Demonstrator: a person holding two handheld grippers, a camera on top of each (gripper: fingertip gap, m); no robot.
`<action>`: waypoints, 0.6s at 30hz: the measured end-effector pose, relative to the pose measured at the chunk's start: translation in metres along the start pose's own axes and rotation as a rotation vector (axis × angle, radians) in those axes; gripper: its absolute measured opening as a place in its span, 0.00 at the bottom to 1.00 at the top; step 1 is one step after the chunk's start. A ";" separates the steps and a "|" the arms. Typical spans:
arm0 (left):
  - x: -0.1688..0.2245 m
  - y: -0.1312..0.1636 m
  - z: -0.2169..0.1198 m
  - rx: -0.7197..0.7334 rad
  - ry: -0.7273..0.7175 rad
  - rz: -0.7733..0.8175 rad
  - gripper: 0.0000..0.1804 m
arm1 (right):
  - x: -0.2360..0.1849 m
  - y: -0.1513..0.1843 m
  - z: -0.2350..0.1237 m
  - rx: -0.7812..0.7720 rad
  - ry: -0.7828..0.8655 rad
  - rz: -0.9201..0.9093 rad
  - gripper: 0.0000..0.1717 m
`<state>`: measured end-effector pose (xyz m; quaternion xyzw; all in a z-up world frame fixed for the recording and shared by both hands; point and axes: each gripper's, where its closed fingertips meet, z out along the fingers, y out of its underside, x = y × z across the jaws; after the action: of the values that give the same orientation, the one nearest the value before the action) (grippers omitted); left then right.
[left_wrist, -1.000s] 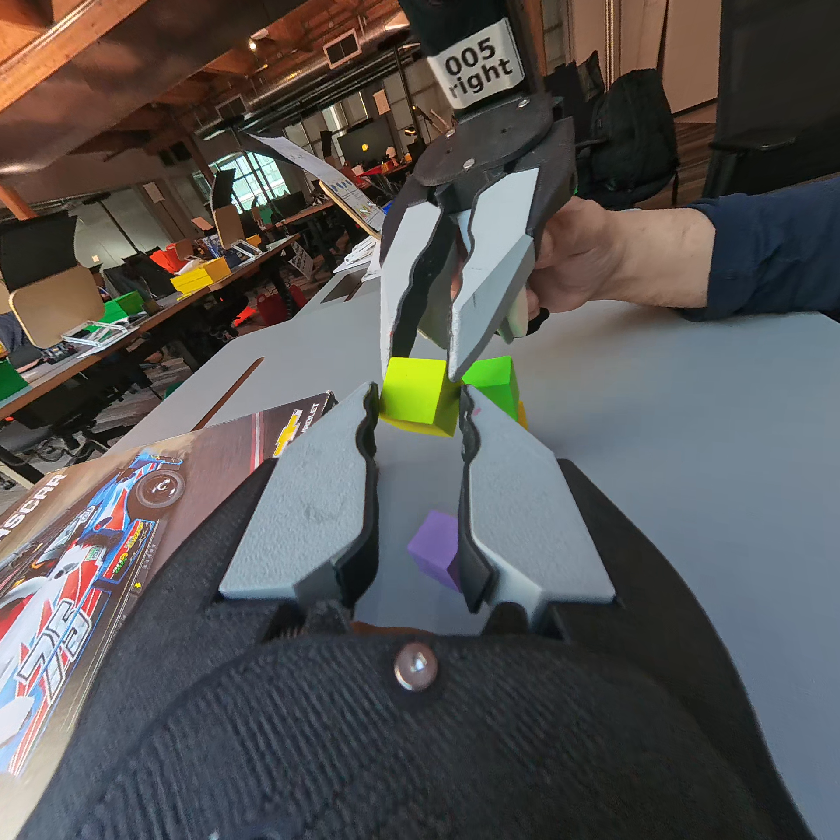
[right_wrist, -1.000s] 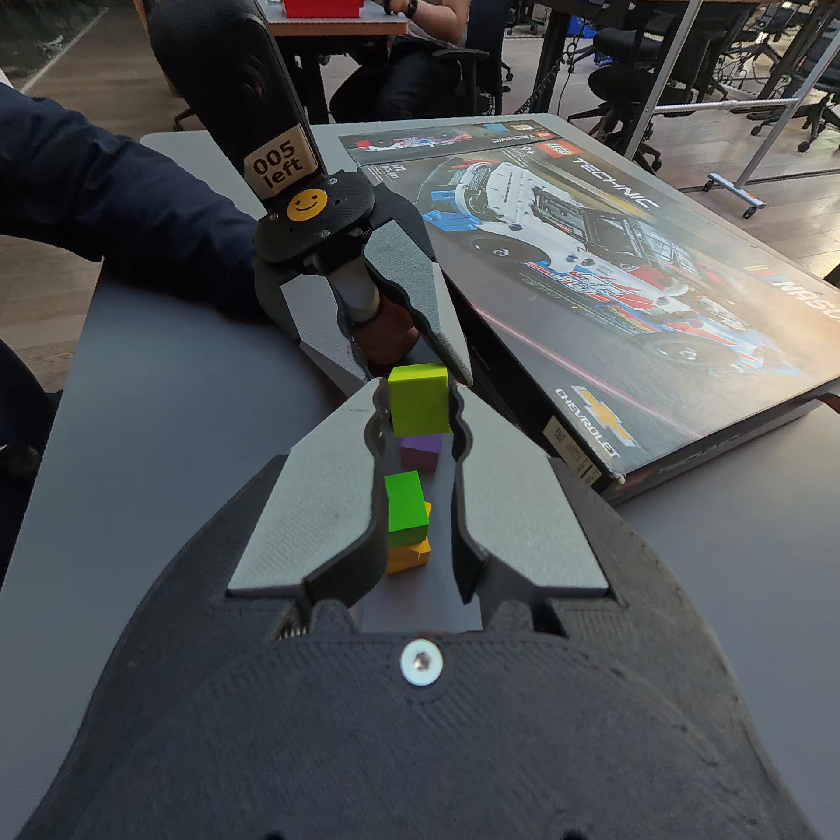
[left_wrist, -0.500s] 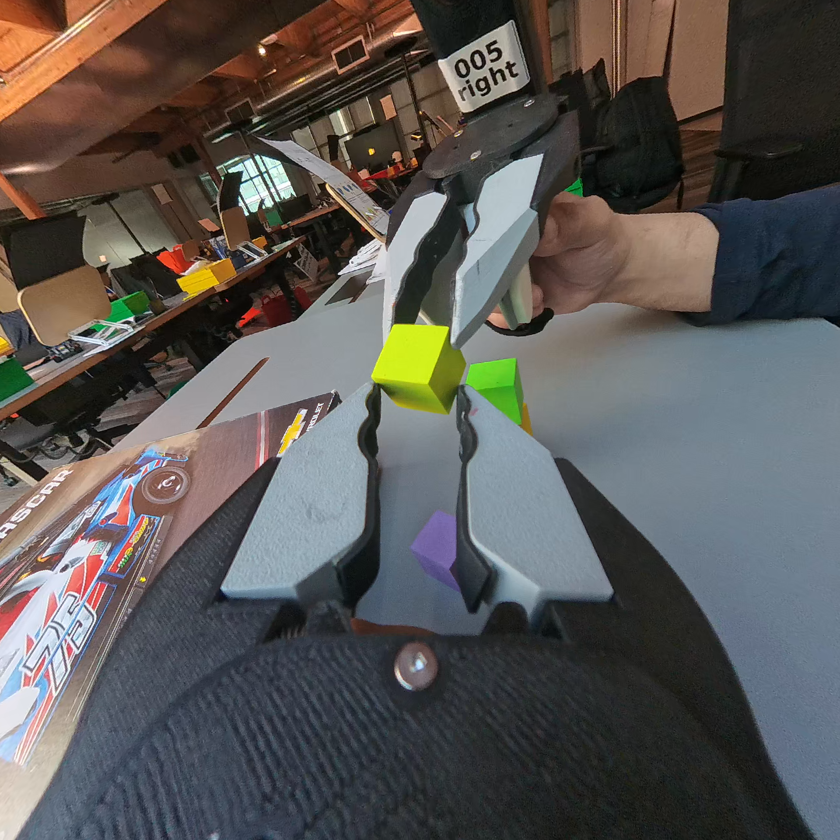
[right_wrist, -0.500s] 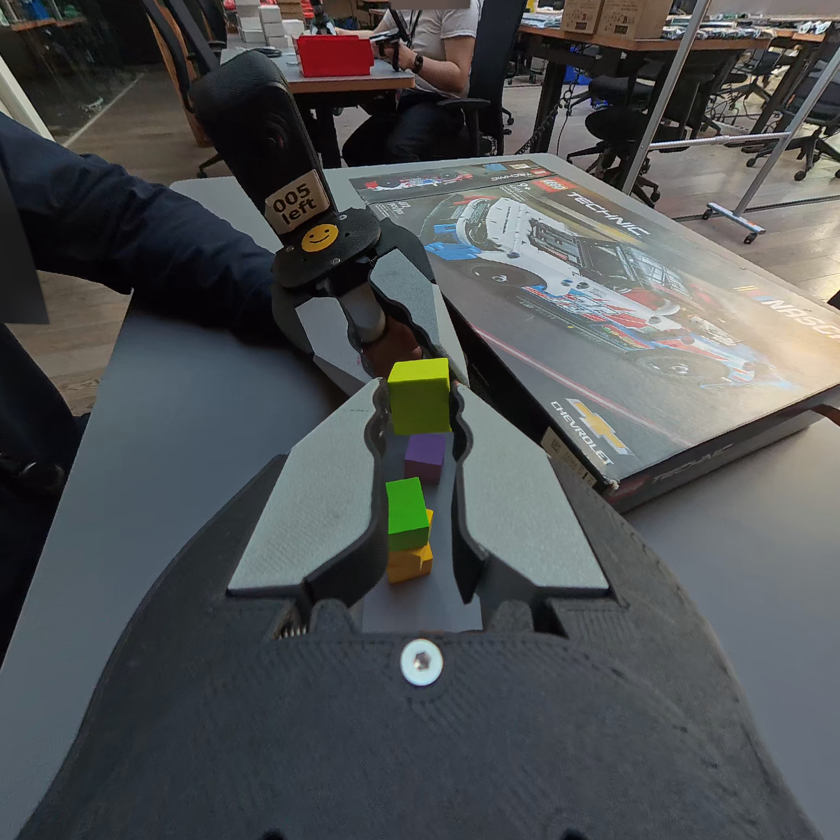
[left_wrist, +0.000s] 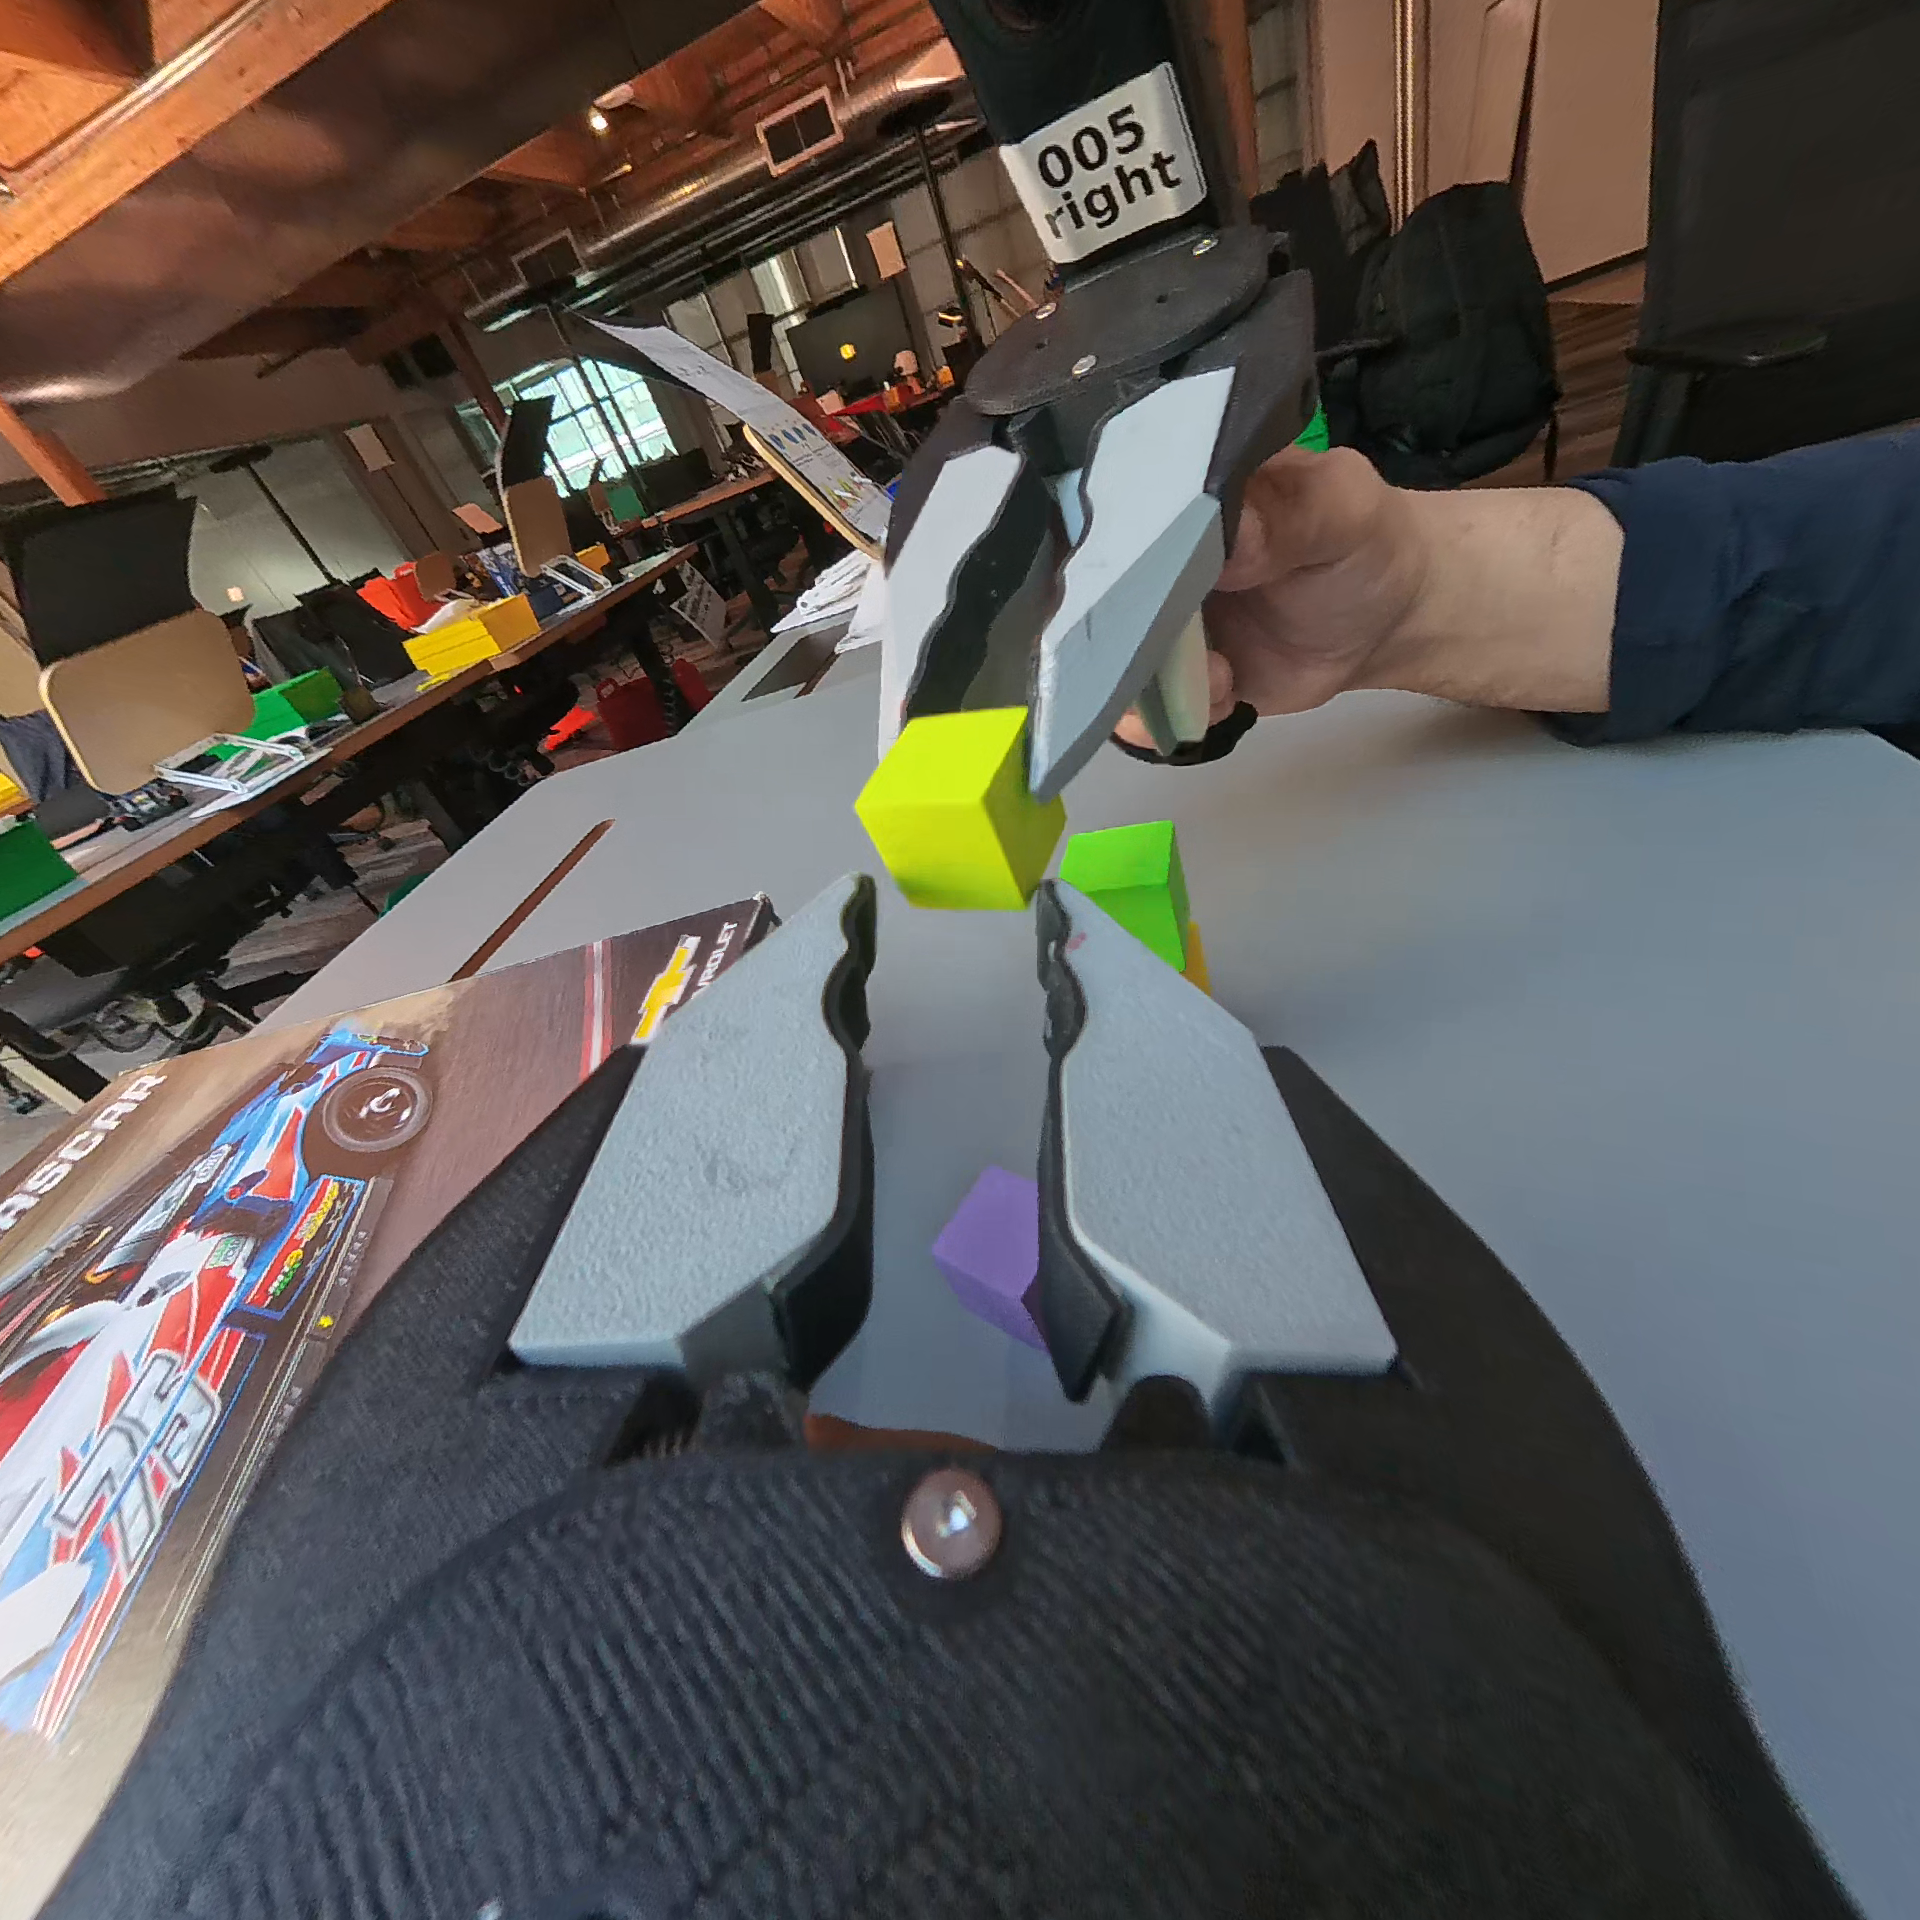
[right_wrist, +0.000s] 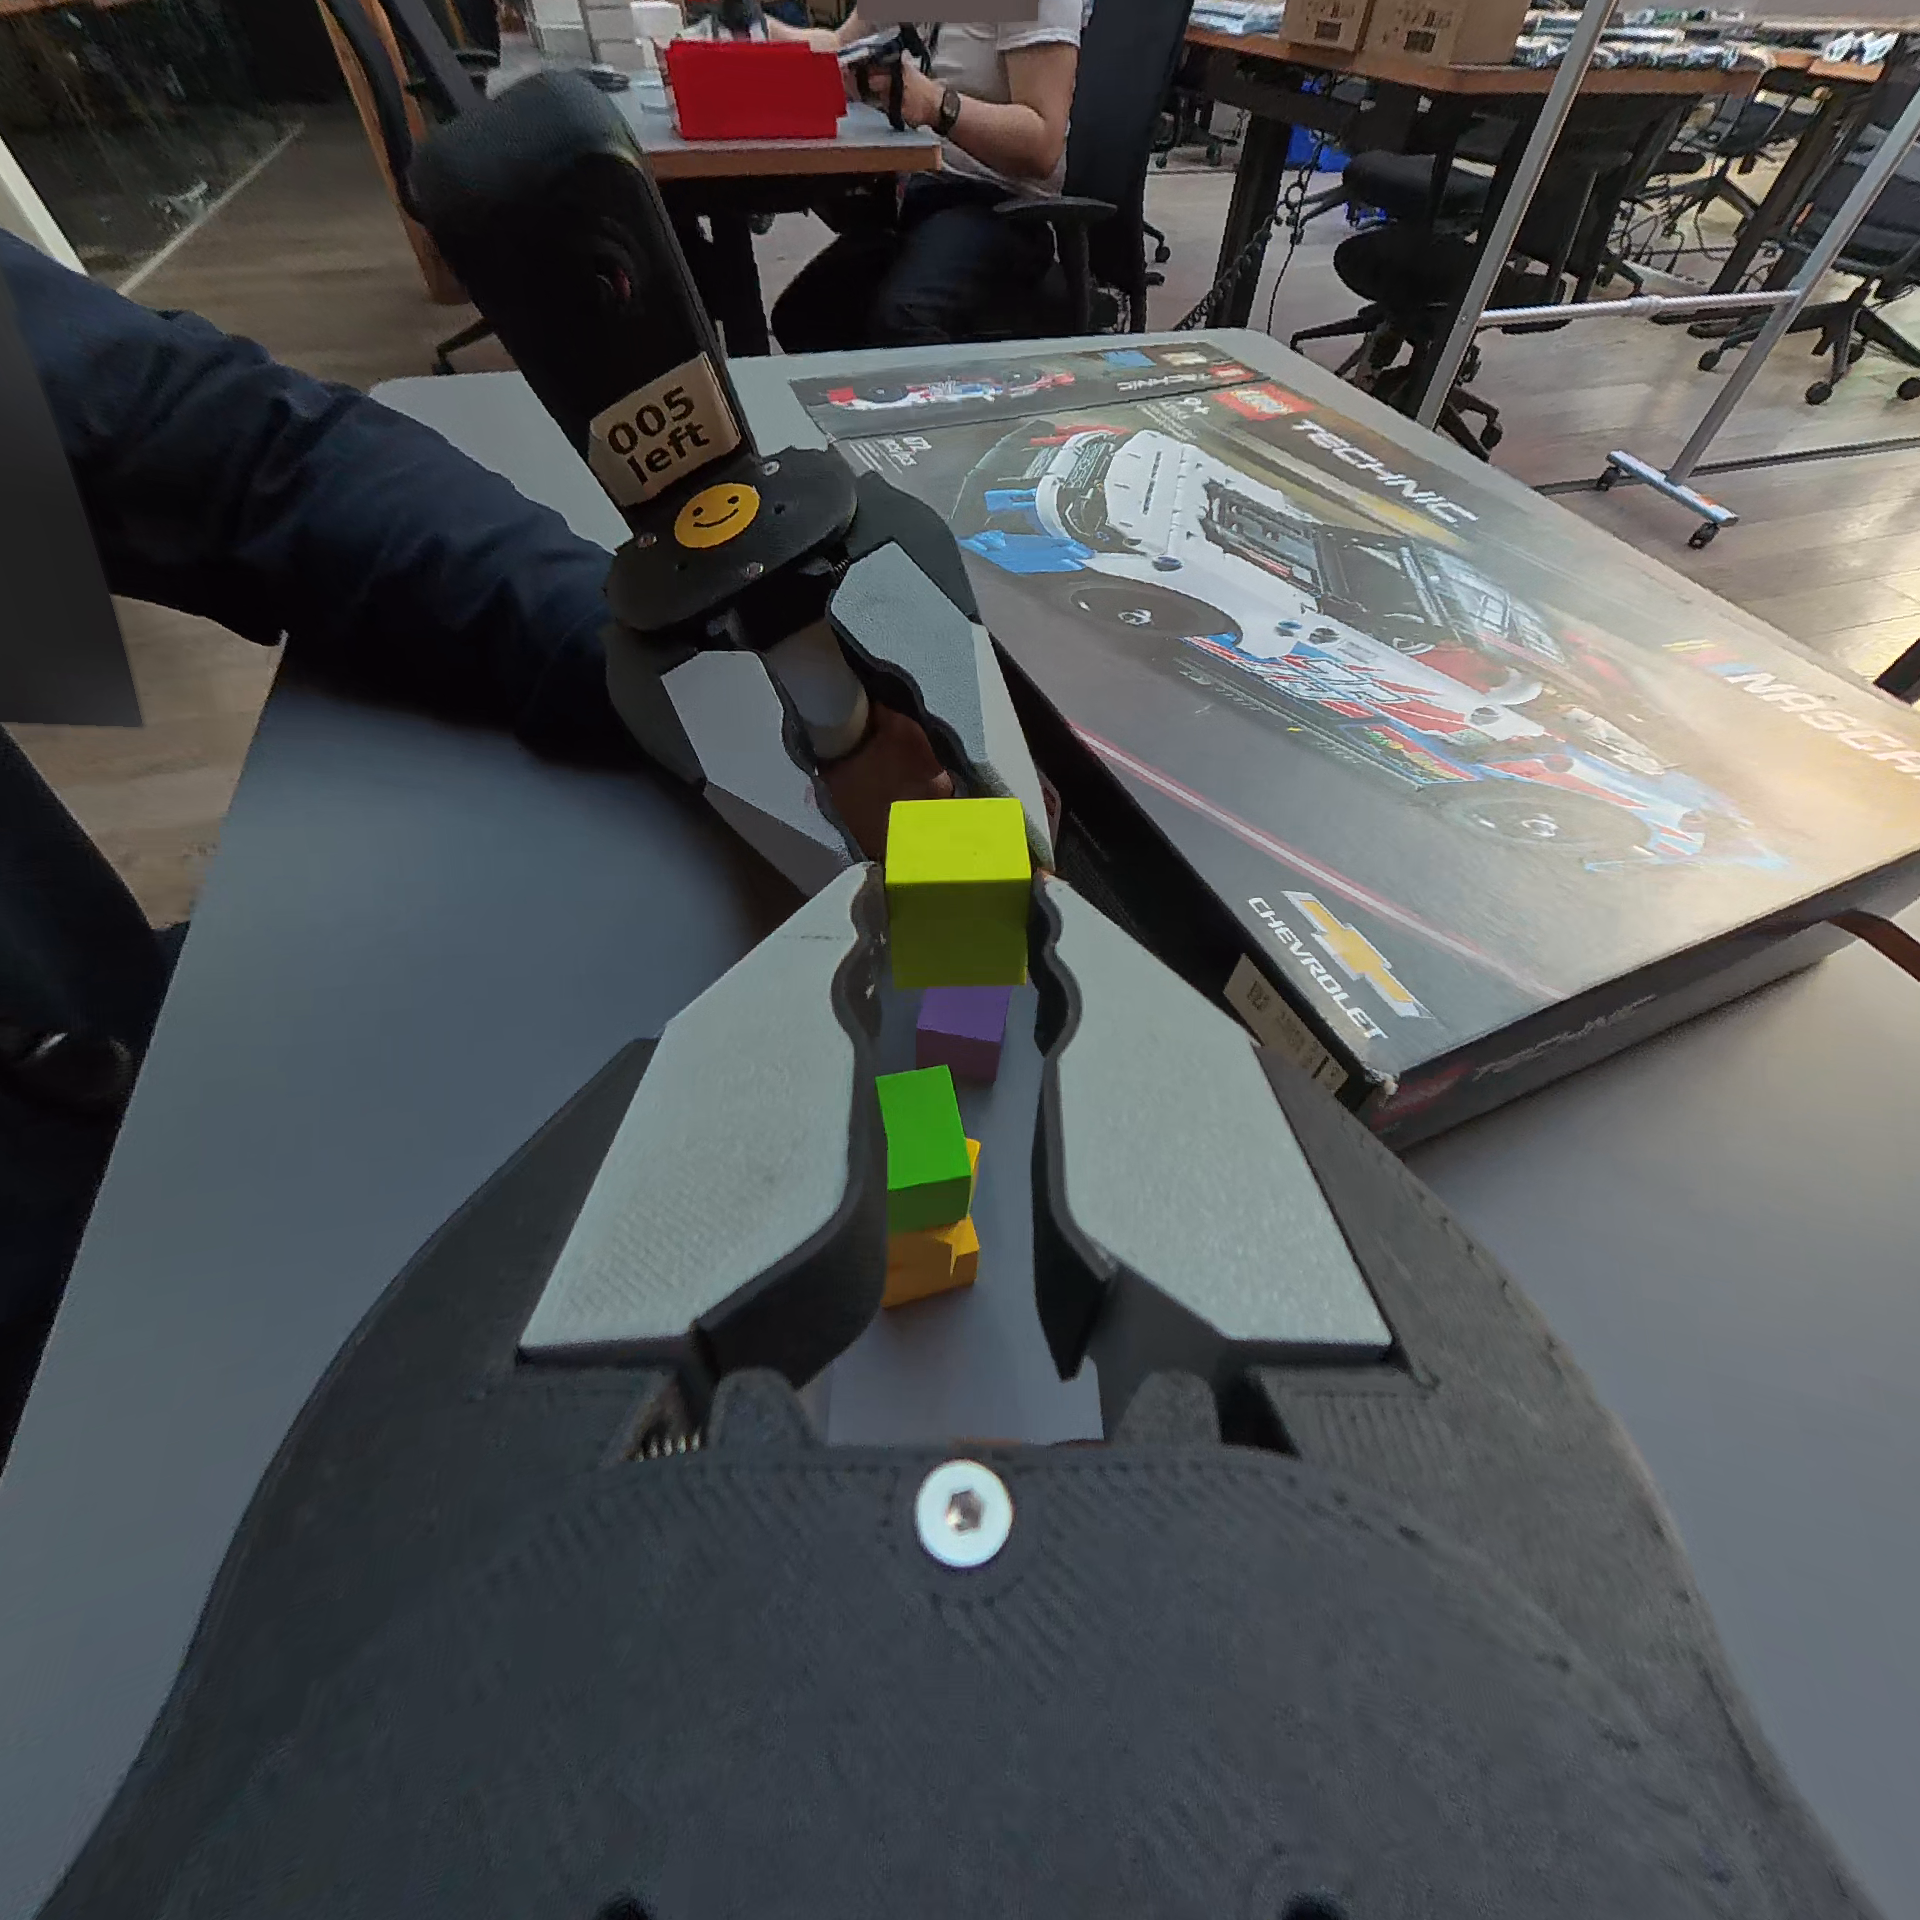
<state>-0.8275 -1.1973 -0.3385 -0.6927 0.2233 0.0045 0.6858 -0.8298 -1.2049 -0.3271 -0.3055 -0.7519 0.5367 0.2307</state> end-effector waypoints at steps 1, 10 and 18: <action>-0.002 -0.001 -0.001 0.007 -0.011 -0.005 0.16 | 0.001 -0.003 -0.005 0.025 -0.006 0.012 0.14; -0.022 0.002 -0.005 0.011 -0.029 -0.190 0.18 | -0.006 0.006 -0.031 0.045 -0.151 0.097 0.14; -0.019 0.003 -0.003 -0.006 -0.031 -0.159 0.16 | -0.012 0.025 -0.018 -0.049 -0.196 0.111 0.14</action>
<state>-0.8466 -1.1942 -0.3355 -0.7103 0.1568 -0.0386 0.6851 -0.8037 -1.1953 -0.3450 -0.2985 -0.7656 0.5574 0.1186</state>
